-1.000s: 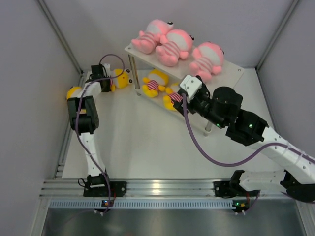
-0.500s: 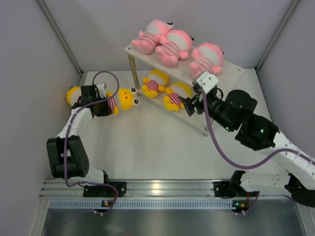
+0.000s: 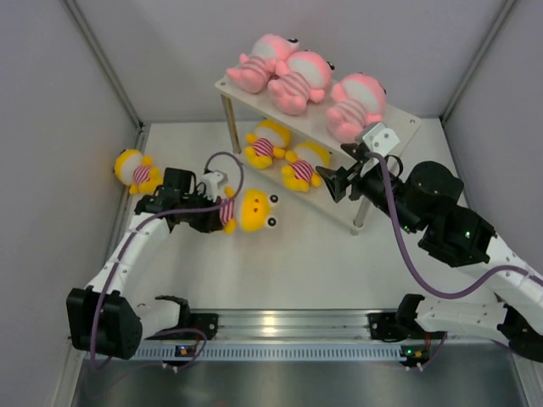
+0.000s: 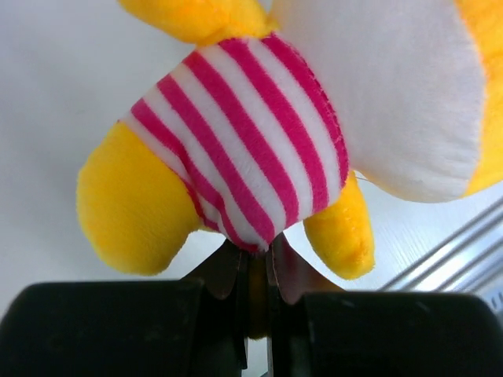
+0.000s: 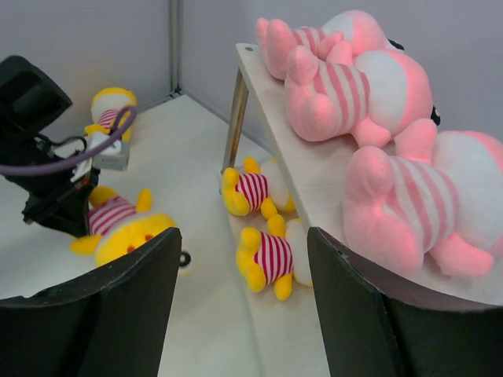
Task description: Place and organize the stuffed toys onto the shelf
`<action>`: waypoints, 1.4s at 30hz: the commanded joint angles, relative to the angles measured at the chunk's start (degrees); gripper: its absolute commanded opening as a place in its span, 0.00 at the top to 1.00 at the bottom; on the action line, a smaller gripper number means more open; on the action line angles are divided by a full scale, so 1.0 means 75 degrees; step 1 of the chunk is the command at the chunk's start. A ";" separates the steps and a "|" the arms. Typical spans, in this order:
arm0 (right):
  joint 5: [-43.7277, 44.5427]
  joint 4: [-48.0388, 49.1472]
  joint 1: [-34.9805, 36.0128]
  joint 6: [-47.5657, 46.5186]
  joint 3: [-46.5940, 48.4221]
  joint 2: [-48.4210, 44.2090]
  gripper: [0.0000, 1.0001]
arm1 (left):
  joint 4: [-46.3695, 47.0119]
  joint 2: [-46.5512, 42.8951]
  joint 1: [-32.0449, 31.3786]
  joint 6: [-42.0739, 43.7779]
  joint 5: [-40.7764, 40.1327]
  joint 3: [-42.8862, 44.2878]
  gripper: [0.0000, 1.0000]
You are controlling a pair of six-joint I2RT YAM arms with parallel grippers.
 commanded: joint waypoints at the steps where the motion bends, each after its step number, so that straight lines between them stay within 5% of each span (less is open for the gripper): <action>1: -0.0021 0.0417 0.0127 0.0332 0.0013 -0.0267 0.35 | -0.0176 0.0073 -0.1560 0.0175 0.0364 0.0185 1.00; 13: 0.0448 0.0582 0.0127 0.0743 0.0083 -0.0232 0.40 | 0.0434 0.1632 -0.4062 -0.2729 -0.0375 0.2271 1.00; 18: -0.2101 -0.0716 0.0174 -0.0357 0.0130 -0.0022 0.41 | 0.0422 0.1564 -0.4051 -0.3118 -0.0035 0.2600 1.00; 23: -0.2341 -0.1843 0.0478 -0.0991 -0.0209 0.0763 0.44 | 0.0117 0.1248 -0.4004 -0.3283 -0.0046 0.2741 1.00; 30: 0.0012 -0.1107 0.1650 -0.2092 -0.1252 0.1010 0.34 | -0.0071 0.0885 -0.3711 -0.3248 0.0106 0.2635 1.00; 42: 0.1406 0.0263 0.1815 -0.3522 -0.2048 0.1759 0.25 | -0.0141 0.0614 -0.3512 -0.3107 0.0902 0.2553 1.00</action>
